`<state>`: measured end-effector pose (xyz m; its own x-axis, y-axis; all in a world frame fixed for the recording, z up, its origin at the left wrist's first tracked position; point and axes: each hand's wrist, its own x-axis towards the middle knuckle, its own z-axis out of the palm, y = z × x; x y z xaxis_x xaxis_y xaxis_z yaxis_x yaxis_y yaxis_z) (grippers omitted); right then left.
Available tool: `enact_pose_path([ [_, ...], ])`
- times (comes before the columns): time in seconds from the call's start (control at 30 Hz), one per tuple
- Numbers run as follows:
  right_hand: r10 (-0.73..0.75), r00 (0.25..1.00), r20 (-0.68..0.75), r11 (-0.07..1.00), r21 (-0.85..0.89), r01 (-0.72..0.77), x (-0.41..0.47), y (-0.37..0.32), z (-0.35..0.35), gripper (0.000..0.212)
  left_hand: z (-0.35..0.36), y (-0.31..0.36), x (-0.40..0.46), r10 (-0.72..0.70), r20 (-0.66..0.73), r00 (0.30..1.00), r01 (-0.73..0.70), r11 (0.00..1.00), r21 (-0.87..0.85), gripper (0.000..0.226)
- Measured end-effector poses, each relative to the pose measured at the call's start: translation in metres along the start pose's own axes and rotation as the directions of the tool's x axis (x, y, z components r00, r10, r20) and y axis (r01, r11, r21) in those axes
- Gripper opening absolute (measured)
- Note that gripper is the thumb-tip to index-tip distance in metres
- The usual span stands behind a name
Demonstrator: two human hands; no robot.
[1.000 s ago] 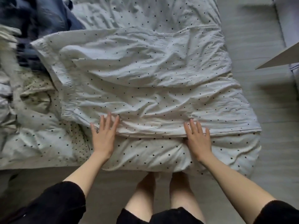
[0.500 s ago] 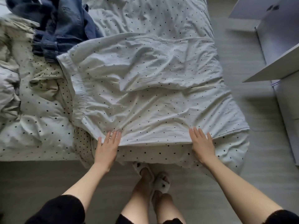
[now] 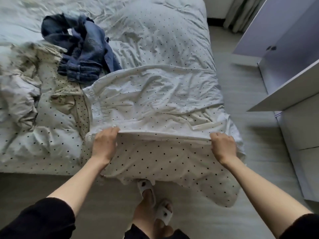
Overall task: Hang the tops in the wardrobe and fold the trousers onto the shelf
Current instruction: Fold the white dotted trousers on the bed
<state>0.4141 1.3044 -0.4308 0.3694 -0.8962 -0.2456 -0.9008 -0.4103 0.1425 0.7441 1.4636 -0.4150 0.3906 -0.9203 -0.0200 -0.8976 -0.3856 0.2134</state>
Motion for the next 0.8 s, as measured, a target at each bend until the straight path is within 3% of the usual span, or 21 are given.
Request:
enact_pose_path([
  [0.2, 0.183, 0.98, -0.075, 0.979, 0.101, -0.175, 0.1, 0.004, -0.037, 0.025, -0.016, 0.01, 0.108, -0.085, -0.185, 0.979, 0.065, 0.992, -0.11, 0.03],
  [0.33, 0.27, 0.958, -0.096, 0.957, 0.139, -0.256, 0.177, 0.005, -0.052, 0.02, -0.008, 0.003, 0.185, -0.125, -0.191, 0.974, 0.093, 0.981, -0.168, 0.028],
  [0.6, 0.275, 0.95, -0.147, 0.946, 0.219, -0.24, 0.316, -0.016, -0.059, 0.024, 0.031, -0.021, 0.285, -0.282, -0.172, 0.944, 0.262, 0.957, -0.126, 0.035],
  [0.8, 0.205, 0.96, -0.189, 0.96, 0.231, -0.159, 0.409, -0.034, -0.064, 0.019, 0.052, -0.033, 0.333, -0.388, -0.25, 0.887, 0.391, 0.92, -0.04, 0.031],
])
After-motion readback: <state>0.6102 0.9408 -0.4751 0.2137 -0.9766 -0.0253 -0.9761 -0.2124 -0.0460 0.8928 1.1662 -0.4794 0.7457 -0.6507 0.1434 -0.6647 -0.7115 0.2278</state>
